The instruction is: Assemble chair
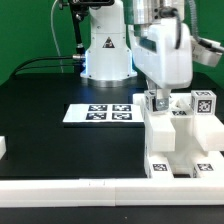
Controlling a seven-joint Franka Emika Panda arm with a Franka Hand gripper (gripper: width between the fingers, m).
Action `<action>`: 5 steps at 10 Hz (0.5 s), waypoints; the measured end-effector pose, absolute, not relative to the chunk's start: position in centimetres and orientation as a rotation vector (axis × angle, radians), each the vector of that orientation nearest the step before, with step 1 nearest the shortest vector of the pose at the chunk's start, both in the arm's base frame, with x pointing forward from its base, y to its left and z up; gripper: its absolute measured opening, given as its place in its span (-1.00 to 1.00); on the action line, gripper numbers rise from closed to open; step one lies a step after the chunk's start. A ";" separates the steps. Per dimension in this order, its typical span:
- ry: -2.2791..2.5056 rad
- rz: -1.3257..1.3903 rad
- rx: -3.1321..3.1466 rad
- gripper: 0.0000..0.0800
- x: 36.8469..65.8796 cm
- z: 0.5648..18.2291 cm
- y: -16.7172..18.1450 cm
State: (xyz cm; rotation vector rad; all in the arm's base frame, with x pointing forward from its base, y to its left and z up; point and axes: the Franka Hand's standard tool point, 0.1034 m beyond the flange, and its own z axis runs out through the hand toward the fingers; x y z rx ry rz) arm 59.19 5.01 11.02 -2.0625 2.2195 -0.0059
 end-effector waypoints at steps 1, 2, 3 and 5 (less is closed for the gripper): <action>2.310 0.008 -1.944 -0.34 59.2 11.0 5.0; 2.333 0.012 -1.914 -0.34 59.2 11.0 5.0; 2.305 0.009 -1.948 -0.34 59.2 11.0 5.0; 2.200 0.008 -2.072 0.28 59.2 11.0 5.3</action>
Offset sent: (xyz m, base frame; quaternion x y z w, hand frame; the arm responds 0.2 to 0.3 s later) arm 0.0000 0.0000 0.0000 0.0000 0.0000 -0.0650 0.9979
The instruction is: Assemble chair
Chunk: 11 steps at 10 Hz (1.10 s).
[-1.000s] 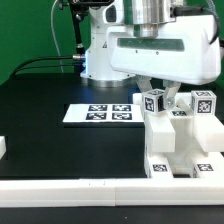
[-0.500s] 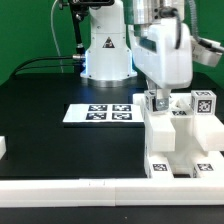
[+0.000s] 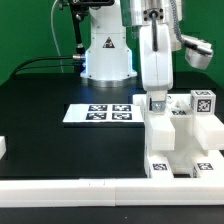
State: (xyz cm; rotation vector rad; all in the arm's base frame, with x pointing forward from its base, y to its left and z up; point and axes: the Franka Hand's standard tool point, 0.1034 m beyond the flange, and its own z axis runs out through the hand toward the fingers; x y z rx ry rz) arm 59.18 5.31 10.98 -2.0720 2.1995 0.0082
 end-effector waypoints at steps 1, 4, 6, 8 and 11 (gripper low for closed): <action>2.056 -0.005 -2.218 0.52 59.2 11.0 5.5; 1.597 -0.034 -2.587 0.62 59.0 10.8 5.8; 1.358 -0.050 -2.726 0.62 59.0 10.8 5.7; 0.985 -0.077 -2.899 0.62 59.2 11.0 5.0; 0.963 -0.078 -2.906 0.31 59.1 10.9 5.0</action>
Offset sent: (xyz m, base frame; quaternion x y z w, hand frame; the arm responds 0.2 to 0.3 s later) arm 0.0000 0.0000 0.0000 0.0000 0.0000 -0.1296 0.9916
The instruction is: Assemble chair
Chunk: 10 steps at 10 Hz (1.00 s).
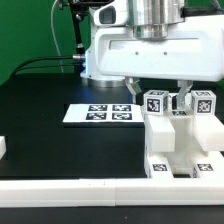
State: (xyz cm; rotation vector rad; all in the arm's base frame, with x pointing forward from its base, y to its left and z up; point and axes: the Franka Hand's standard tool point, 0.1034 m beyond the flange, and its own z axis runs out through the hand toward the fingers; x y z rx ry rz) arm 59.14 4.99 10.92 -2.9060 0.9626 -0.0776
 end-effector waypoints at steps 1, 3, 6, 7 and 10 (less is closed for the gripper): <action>0.975 -0.077 -2.901 -0.12 59.1 10.9 5.0; 1.250 -0.054 -2.789 -0.34 59.1 10.8 5.0; 1.724 -0.030 -2.518 -0.34 59.1 10.8 5.0; 1.858 -0.019 -2.413 -0.34 59.1 10.8 5.1; 2.212 0.038 -2.038 -0.34 59.3 10.8 5.0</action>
Offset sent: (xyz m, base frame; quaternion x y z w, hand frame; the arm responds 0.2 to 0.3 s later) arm 0.0069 -0.0002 -0.0004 -0.0101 -0.0065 0.2588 0.9659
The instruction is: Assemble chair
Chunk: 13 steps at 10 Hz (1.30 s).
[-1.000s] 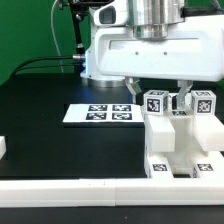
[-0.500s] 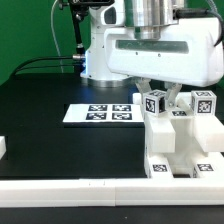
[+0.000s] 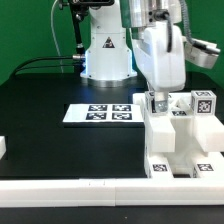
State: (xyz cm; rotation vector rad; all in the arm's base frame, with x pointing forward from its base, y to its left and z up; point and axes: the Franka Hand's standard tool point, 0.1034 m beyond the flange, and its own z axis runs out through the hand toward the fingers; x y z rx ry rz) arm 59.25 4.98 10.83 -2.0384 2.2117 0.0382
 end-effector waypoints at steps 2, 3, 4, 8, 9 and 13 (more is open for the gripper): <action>2.355 0.058 -1.862 -0.34 59.3 10.8 5.0; 2.343 0.056 -1.878 -0.34 59.3 10.8 4.9; 2.309 0.053 -1.919 -0.06 59.3 10.8 5.0; 1.786 0.036 -2.467 0.60 59.0 11.0 5.5; 1.692 0.043 -2.535 0.60 58.8 10.9 5.5; 1.206 0.008 -2.809 0.62 58.9 11.0 5.1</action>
Offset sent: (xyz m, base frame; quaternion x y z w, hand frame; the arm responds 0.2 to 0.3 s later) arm 0.0000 0.0000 0.0000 0.0000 0.0000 -0.0650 0.9979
